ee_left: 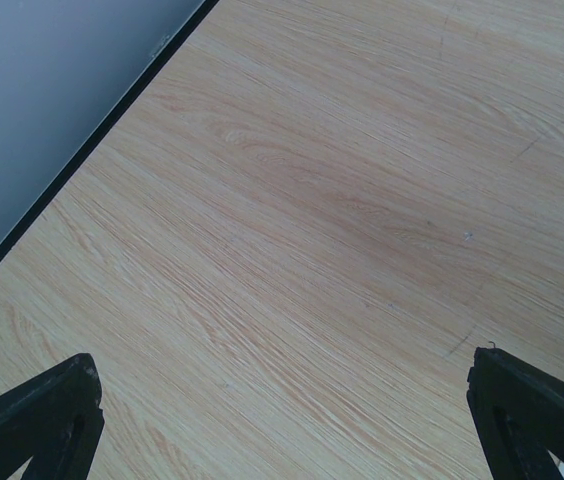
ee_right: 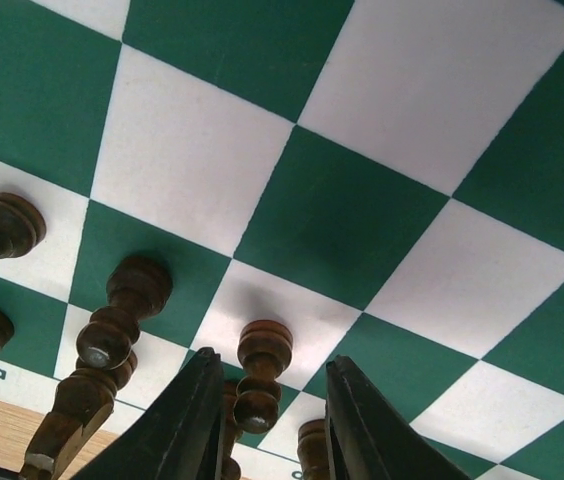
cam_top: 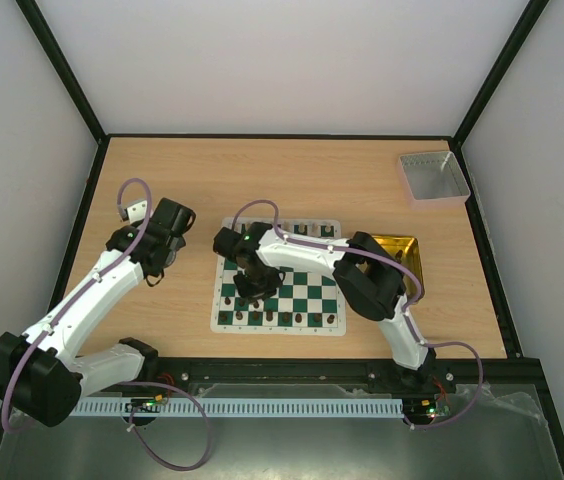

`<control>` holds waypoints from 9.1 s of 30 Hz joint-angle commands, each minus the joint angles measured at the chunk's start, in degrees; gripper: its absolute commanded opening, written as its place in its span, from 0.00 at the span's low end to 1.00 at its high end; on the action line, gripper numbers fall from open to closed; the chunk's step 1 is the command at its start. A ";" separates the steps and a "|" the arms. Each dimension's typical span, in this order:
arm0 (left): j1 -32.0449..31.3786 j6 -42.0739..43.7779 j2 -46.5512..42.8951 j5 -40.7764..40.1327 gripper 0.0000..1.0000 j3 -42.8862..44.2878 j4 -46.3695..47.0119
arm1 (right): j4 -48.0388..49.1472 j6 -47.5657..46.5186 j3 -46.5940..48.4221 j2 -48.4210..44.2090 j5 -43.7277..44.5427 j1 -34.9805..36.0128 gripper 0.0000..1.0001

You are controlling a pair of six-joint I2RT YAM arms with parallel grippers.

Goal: Set up the chess pieces on the board
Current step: Place the chess piece on the chessboard, then pick up the chess piece from the storage box, then place the chess piece on the chessboard.

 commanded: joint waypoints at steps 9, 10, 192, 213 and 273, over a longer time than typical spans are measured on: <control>-1.26 4.23 -0.67 4.35 0.99 0.78 1.97 | -0.64 4.63 0.14 -4.53 8.23 -5.50 0.37; -1.56 6.19 -0.34 6.26 0.99 0.68 2.95 | -0.20 5.60 -0.46 -6.05 8.51 -6.95 0.38; -34.34 34.76 29.41 27.86 0.02 18.20 23.03 | -4.95 13.35 -10.26 -54.98 16.77 -37.29 0.65; -33.03 23.89 28.46 25.67 0.02 -1.83 39.62 | -3.91 16.82 -16.60 -57.24 13.47 -37.29 0.65; -38.34 17.62 23.55 29.38 0.02 -9.79 36.85 | -4.14 17.62 -18.62 -59.94 13.57 -37.28 0.65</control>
